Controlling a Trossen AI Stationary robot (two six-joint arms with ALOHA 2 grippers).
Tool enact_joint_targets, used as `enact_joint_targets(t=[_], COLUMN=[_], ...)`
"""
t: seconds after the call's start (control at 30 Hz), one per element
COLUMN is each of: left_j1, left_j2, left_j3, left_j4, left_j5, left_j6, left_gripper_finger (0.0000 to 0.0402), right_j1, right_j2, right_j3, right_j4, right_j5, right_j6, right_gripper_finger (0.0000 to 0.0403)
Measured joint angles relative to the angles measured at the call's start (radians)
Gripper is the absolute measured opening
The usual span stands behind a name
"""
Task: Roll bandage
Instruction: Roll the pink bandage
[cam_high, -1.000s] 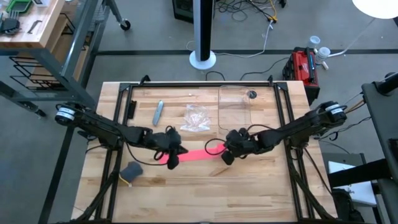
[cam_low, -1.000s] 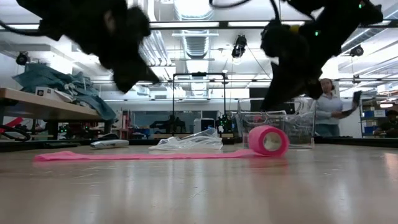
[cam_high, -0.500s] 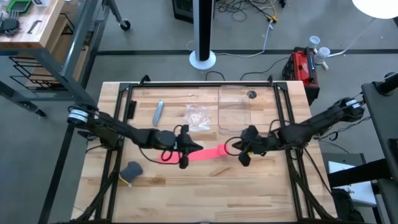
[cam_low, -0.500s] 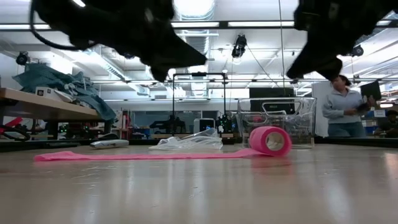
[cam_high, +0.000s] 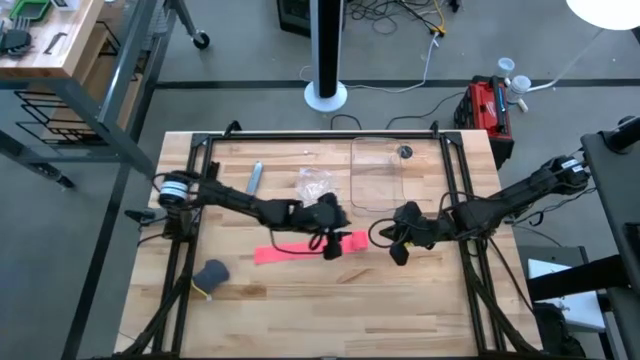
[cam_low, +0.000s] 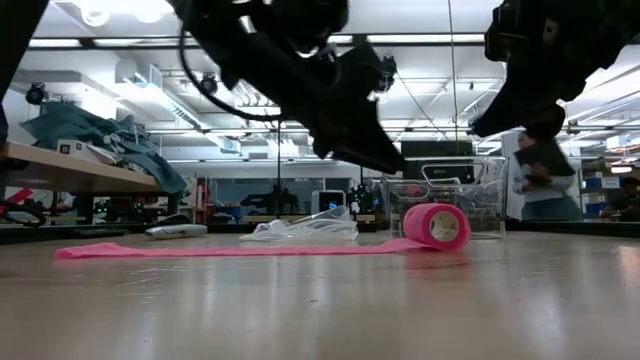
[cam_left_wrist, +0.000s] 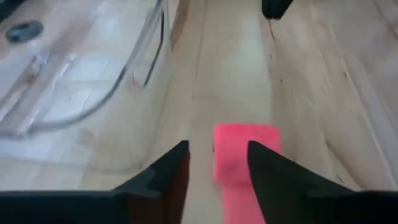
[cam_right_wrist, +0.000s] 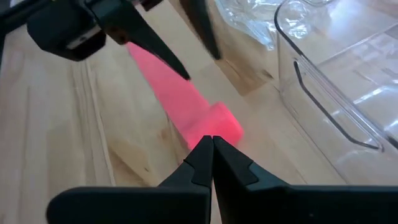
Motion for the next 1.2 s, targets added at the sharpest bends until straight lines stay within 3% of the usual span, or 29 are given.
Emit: enact_joint_targets(t=[0.13,0.3,0.73,1.2], left_j1=[0.02,0.042,0.074,0.076], left_j2=[0.044,0.085,0.094,0.137], left_j3=[0.068,0.111,0.092,0.086], left_j4=[-0.043,-0.061,-0.067,-0.003], left_j5=[0.077,0.226,0.231,0.252], left_j6=[0.056,0.047,0.022,0.007], left_gripper_finger=[0.0194,0.02,0.0155,0.0153], right_j1=[0.0,0.004,0.006,0.006], right_j2=[-0.001,-0.002,-0.002,-0.001], right_j3=[-0.001,-0.001,-0.002,-0.004], right_j4=[0.001,0.004,0.005,0.005], right_j5=[-0.029,-0.094,-0.104,-0.104], right_j6=[0.001,0.016,0.017,0.017], right_gripper_finger=[0.0021,0.0064,0.0159,0.0175])
